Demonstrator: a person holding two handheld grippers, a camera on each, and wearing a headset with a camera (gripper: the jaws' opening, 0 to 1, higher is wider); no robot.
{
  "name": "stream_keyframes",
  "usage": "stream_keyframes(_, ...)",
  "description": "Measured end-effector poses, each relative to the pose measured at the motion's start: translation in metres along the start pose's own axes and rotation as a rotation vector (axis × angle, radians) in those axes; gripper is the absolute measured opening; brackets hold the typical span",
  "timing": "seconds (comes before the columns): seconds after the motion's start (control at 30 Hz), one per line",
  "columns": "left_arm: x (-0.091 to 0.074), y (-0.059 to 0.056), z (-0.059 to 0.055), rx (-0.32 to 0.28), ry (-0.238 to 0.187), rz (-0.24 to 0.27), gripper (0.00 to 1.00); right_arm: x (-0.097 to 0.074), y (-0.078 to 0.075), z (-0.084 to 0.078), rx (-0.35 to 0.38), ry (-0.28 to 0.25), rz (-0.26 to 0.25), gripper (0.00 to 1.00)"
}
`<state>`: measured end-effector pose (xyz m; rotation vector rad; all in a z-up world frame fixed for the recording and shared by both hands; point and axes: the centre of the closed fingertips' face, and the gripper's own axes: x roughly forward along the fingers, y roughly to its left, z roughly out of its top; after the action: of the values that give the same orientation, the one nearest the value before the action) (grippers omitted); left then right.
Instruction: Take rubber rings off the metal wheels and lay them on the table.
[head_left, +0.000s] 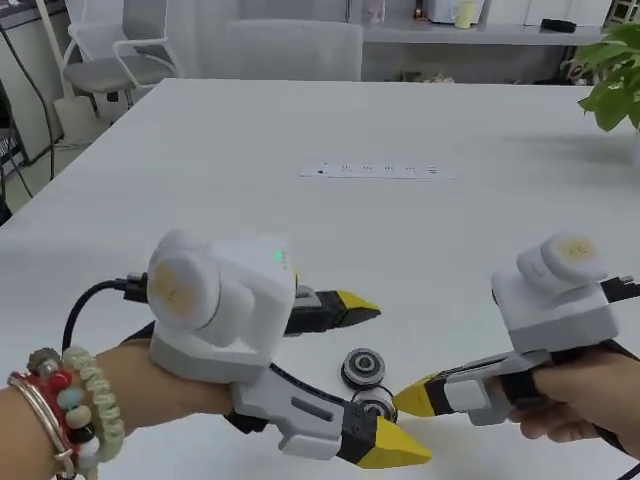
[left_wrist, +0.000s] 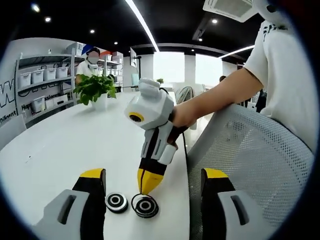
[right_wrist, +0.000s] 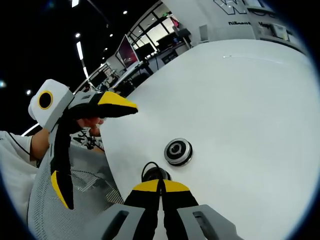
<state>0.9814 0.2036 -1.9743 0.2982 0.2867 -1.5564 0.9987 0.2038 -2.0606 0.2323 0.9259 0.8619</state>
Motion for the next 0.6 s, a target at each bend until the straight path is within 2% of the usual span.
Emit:
stream_keyframes(0.17, -0.016, 0.002, 0.006, 0.028, 0.018, 0.006, 0.89, -0.002, 0.0, 0.0, 0.009, -0.008, -0.006, 0.0)
stream_keyframes(0.3, -0.033, 0.003, 0.012, 0.033, 0.01, 0.022, 0.92, -0.004, -0.001, 0.002, 0.016, -0.019, -0.009, 0.0)
stream_keyframes(0.47, -0.055, 0.003, 0.015, 0.036, 0.003, 0.045, 0.99, -0.007, -0.004, 0.006, 0.022, -0.037, -0.011, 0.0)
stream_keyframes(0.6, -0.077, 0.007, 0.013, 0.013, -0.011, 0.099, 0.99, -0.011, -0.006, 0.01, 0.028, -0.057, -0.015, 0.0)
